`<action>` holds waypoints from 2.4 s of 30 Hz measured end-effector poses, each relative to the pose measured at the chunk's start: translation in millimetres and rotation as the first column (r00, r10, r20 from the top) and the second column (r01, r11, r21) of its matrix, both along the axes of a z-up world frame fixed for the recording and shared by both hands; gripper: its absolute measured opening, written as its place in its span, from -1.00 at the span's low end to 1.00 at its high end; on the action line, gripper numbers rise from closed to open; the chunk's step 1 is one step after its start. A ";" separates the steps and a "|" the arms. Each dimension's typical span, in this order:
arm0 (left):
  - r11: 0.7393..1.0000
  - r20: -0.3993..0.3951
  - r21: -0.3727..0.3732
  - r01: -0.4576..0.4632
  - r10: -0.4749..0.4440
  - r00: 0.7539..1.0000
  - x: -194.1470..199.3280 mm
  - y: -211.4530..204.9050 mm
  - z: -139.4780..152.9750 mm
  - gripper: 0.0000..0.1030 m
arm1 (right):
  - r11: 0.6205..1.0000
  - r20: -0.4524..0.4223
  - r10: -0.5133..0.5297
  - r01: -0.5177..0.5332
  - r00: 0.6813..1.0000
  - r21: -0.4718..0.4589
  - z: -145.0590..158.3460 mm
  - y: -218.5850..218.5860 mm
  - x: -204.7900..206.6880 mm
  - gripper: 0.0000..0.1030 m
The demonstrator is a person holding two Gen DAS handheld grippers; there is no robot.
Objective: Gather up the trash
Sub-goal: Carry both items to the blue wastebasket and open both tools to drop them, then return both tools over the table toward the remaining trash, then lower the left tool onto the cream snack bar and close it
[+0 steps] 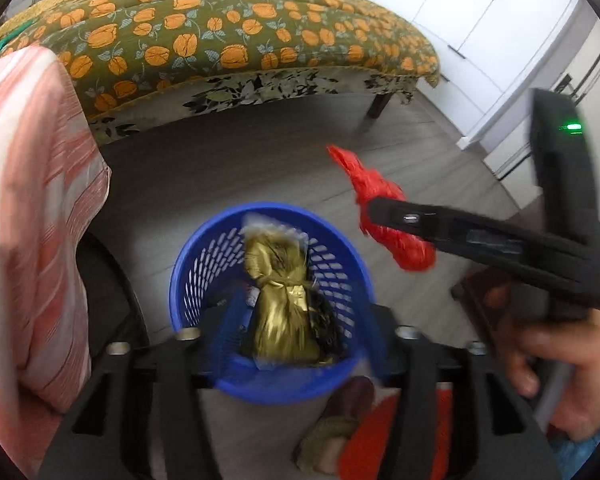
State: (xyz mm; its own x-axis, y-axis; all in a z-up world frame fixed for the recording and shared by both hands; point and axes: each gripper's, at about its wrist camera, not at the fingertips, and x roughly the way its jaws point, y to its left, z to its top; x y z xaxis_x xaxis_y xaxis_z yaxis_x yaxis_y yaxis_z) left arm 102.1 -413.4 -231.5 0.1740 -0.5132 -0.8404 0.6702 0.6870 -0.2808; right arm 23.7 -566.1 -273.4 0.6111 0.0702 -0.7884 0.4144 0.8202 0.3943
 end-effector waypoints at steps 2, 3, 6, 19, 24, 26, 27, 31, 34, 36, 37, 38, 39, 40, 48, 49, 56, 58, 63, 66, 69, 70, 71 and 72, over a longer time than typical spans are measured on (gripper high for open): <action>1.000 0.009 0.008 -0.022 0.022 1.000 4.9 -5.0 -4.1 0.47 | 1.000 0.014 -0.007 0.007 1.000 0.009 4.4 -3.9 0.2 0.21; 1.000 0.007 0.006 -0.026 0.026 1.000 7.5 -4.4 -3.4 0.50 | 1.000 0.022 -0.008 0.007 1.000 0.011 7.3 -5.0 -0.3 0.22; 0.999 0.025 -0.001 -0.035 0.035 0.999 4.5 4.5 5.2 0.63 | 1.000 0.050 -0.018 0.017 0.999 0.018 15.5 -7.5 -0.8 0.34; 0.995 0.192 -0.044 -0.089 0.095 0.977 -33.6 132.0 84.4 0.84 | 0.962 0.066 0.021 -0.003 0.998 -0.272 47.3 53.7 17.6 0.69; 0.969 0.260 -0.006 -0.248 0.241 0.935 -28.4 222.0 92.5 0.84 | 0.894 0.093 0.146 -0.091 0.985 -0.438 59.1 107.4 23.7 0.69; 0.948 0.276 0.002 -0.319 0.306 0.911 -19.9 255.1 93.2 0.84 | 0.862 0.089 0.199 -0.132 0.976 -0.489 60.9 134.2 26.7 0.69; 0.933 0.288 0.010 -0.359 0.341 0.895 -14.5 272.9 93.5 0.84 | 0.851 0.085 0.223 -0.151 0.971 -0.502 61.7 148.9 27.4 0.69; 0.880 0.324 0.064 -0.471 0.428 0.844 13.0 330.4 91.6 0.84 | 0.850 0.099 0.326 -0.246 0.940 -0.466 68.0 211.1 28.6 0.69; 0.844 0.339 0.093 -0.528 0.471 0.814 27.6 366.3 89.7 0.84 | 0.821 0.092 0.420 -0.336 0.903 -0.461 77.1 266.6 34.9 0.69; 0.820 0.337 0.107 -0.562 0.501 0.797 35.7 391.5 87.5 0.84 | 0.794 0.073 0.478 -0.395 0.875 -0.463 84.2 303.6 44.4 0.69; 0.811 0.332 0.113 -0.574 0.513 0.791 39.7 402.1 85.8 0.84 | 0.785 0.067 0.497 -0.415 0.865 -0.460 87.4 316.7 49.4 0.69; 0.805 0.330 0.119 -0.581 0.520 0.788 41.1 408.9 84.5 0.84 | 0.776 0.059 0.514 -0.435 0.856 -0.456 90.7 331.1 56.8 0.69; 0.797 0.329 0.127 -0.590 0.528 0.783 42.8 416.0 82.5 0.84 | 0.769 0.047 0.523 -0.448 0.851 -0.457 92.7 343.4 65.0 0.69; 0.792 0.328 0.133 -0.596 0.532 0.781 42.1 420.8 81.1 0.84 | 0.763 0.037 0.528 -0.455 0.848 -0.460 94.0 352.5 72.8 0.69; 0.783 0.296 0.133 -0.607 0.553 0.779 46.2 438.9 70.2 0.87 | 0.751 -0.062 0.496 -0.463 0.866 -0.470 71.3 391.6 144.4 0.72; 0.785 0.294 0.133 -0.606 0.553 0.780 46.8 439.5 70.6 0.87 | 0.760 -0.045 0.490 -0.452 0.870 -0.467 70.8 390.0 146.2 0.75; 0.788 0.283 0.051 -0.613 0.577 0.766 89.7 431.5 90.8 0.87 | 0.781 -0.022 0.470 -0.428 0.882 -0.454 67.9 386.1 144.9 0.80; 0.781 0.285 0.012 -0.625 0.596 0.750 107.5 426.3 99.0 0.87 | 0.770 -0.023 0.469 -0.422 0.883 -0.478 68.4 389.7 143.2 0.80; 0.778 0.283 0.043 -0.627 0.592 0.755 152.3 403.3 93.8 0.87 | 0.770 -0.021 0.467 -0.418 0.884 -0.482 68.5 389.5 142.1 0.80; 0.769 0.292 0.046 -0.638 0.600 0.745 168.5 396.0 90.2 0.87 | 0.779 -0.017 0.467 -0.421 0.884 -0.464 68.0 386.6 142.7 0.80; 0.765 0.272 0.057 -0.642 0.607 0.747 182.8 392.5 87.4 0.87 | 0.785 -0.016 0.467 -0.422 0.884 -0.453 67.4 385.8 142.2 0.79; 0.765 0.267 0.064 -0.640 0.605 0.750 186.1 391.6 85.6 0.87 | 0.788 -0.016 0.466 -0.422 0.885 -0.449 67.4 385.1 142.7 0.79; 0.764 0.264 0.065 -0.642 0.608 0.749 187.9 392.5 85.0 0.87 | 0.790 -0.015 0.466 -0.423 0.885 -0.444 67.3 384.5 142.9 0.80; 0.757 0.255 0.063 -0.651 0.618 0.743 189.1 395.1 84.6 0.87 | 0.790 -0.015 0.466 -0.424 0.885 -0.442 67.3 384.7 143.1 0.80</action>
